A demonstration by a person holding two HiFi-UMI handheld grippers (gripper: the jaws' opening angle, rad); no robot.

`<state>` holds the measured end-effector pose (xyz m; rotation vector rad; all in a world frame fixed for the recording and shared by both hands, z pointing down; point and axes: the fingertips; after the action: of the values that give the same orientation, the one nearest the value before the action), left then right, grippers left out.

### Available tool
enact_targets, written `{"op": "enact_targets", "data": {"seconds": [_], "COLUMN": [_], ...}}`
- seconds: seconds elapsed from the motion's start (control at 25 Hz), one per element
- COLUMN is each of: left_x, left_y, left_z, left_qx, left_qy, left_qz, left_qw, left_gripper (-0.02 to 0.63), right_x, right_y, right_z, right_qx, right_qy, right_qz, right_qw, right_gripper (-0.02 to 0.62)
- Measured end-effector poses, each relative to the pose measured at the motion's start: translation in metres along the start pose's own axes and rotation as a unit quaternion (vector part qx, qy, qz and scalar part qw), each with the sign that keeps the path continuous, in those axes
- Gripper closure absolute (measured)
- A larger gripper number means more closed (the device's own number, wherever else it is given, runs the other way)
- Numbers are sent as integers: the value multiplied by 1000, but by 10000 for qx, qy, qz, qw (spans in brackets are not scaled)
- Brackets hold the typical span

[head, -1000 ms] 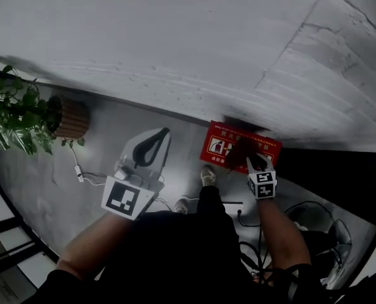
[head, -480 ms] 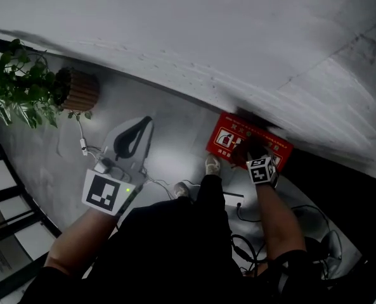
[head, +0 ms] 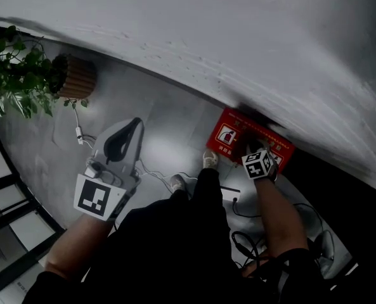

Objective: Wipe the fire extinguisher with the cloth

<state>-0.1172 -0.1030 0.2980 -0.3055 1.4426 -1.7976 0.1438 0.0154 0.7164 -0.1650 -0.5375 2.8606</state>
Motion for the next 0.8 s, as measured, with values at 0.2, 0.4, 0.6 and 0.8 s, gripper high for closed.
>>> {"op": "enact_targets", "data": {"seconds": [0.2, 0.4, 0.6, 0.8], "left_x": [7, 22, 21, 7], "left_y": [-11, -24, -28, -27], "left_z": [-15, -38, -47, -48], "left_qx": [142, 303, 417, 467], "left_qy": [151, 447, 507, 369], "left_qz": [-78, -32, 1, -23], "left_qw": [9998, 9985, 9978, 9982], "left_gripper": [606, 606, 606, 606], "right_x": [36, 60, 51, 26], "right_y": [65, 109, 98, 82], "right_z": [13, 34, 50, 40], "right_qx": [-482, -553, -83, -155], "right_qy": [363, 547, 467, 282], "right_qz": [-557, -858, -758, -715], "right_qw": [9966, 9933, 9960, 9969], "right_gripper": [511, 511, 511, 514]}}
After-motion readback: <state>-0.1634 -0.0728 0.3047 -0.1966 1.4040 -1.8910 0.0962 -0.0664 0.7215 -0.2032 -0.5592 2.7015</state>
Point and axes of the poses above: the fingertips, and each gripper's own axes: z forward along the fingers, x to its left, y out of its top, and after that the axes turned 15 degrees about z, right-handed
